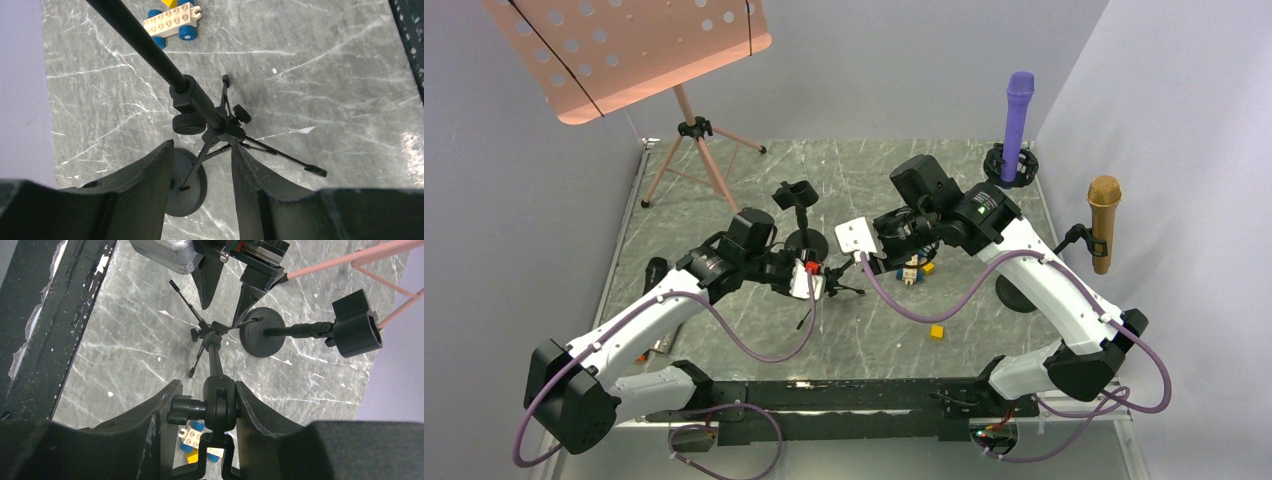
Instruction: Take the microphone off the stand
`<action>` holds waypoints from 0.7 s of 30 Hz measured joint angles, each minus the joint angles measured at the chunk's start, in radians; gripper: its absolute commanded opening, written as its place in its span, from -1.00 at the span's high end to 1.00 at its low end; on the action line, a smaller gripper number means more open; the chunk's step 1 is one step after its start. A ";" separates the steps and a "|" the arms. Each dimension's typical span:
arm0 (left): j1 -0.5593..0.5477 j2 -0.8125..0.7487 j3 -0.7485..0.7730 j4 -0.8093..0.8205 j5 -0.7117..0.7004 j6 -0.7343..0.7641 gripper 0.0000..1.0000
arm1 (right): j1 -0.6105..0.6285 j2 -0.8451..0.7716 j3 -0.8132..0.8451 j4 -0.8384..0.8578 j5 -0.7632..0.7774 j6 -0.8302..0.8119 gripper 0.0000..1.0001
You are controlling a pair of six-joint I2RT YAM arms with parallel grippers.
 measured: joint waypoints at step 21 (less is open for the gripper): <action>-0.053 0.006 -0.014 0.144 -0.051 -0.171 0.17 | 0.000 0.000 0.000 0.004 0.004 -0.001 0.85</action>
